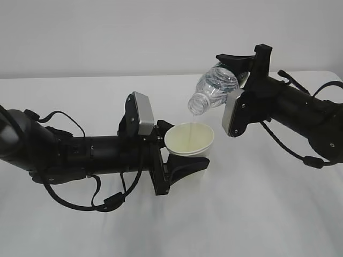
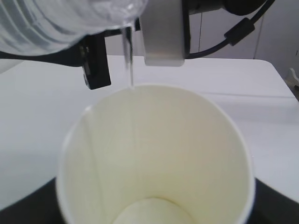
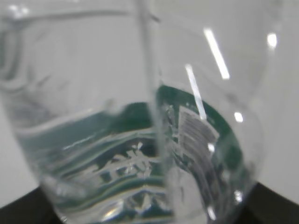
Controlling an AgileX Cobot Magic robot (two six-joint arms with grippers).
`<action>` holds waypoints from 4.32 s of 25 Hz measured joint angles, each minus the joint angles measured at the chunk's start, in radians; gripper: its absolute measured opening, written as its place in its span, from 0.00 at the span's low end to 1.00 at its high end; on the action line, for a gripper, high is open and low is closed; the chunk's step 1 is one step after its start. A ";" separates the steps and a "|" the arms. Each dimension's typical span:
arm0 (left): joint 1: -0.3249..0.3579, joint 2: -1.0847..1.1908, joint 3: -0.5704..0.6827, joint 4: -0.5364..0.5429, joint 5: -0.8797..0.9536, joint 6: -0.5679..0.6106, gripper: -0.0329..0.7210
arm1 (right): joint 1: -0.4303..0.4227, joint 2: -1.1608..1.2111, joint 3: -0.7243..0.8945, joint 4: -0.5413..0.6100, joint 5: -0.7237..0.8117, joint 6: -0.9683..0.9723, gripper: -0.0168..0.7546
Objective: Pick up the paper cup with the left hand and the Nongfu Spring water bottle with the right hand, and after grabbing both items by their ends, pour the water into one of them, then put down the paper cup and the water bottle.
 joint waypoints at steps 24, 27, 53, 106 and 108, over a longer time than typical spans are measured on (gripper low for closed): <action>0.000 0.000 0.000 -0.001 0.000 0.000 0.69 | 0.000 0.000 0.000 0.000 -0.002 -0.010 0.64; 0.000 0.000 0.000 -0.001 0.000 0.000 0.69 | 0.000 0.000 0.000 0.000 -0.002 -0.010 0.64; 0.000 0.000 0.000 -0.001 0.000 0.000 0.69 | 0.000 0.000 0.000 0.000 -0.002 -0.015 0.64; 0.000 0.000 0.000 0.004 0.000 0.000 0.69 | 0.000 0.000 0.000 0.013 -0.025 -0.032 0.64; 0.000 0.000 0.000 0.004 0.000 0.000 0.69 | 0.000 0.000 0.000 0.013 -0.025 -0.032 0.64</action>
